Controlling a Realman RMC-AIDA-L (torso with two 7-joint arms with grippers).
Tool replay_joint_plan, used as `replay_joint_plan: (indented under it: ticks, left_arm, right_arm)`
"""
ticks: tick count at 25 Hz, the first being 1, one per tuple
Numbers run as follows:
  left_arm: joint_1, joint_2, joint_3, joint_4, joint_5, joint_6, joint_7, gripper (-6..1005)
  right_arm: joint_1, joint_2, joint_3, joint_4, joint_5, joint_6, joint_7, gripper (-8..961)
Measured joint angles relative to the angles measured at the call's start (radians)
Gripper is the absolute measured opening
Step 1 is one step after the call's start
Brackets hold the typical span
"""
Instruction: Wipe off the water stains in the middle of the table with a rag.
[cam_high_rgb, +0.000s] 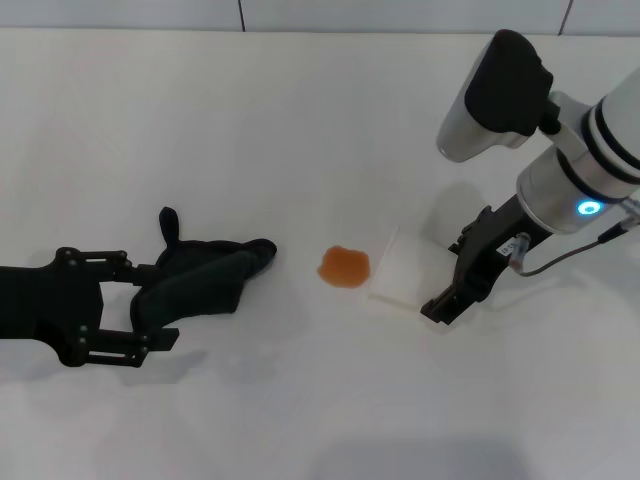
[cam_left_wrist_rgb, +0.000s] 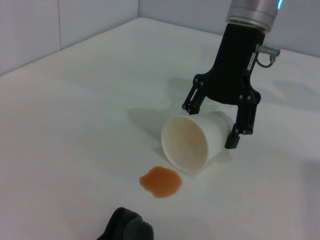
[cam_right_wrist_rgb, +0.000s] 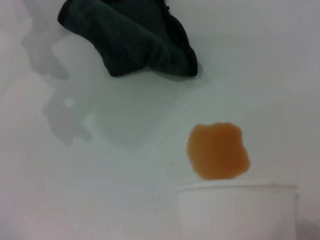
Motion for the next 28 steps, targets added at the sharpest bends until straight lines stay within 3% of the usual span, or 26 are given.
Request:
replay_joint_plan:
  ticks: [6,19,24,28]
  left_arm:
    - [0.001,0.000,0.000,0.000,0.000,-0.006,0.002,800]
    - [-0.001,0.006,0.000,0.000,-0.001,-0.013,0.008,801]
    - [-0.001,0.009,-0.004,-0.001,-0.001,-0.013,0.008,801]
    - [0.000,0.009,-0.006,-0.002,-0.005,-0.013,0.009,800]
  right_arm:
    - [0.009,0.002,-0.061,0.026,0.000,0.042,-0.002,844]
    - [0.006,0.003,-0.059,0.029,0.013,0.075,-0.021,807]
    - [-0.040,0.000,0.021,-0.006,0.071,0.063,-0.082,716]
    - [-0.138,-0.002,0.196,-0.056,0.195,0.019,-0.243,664]
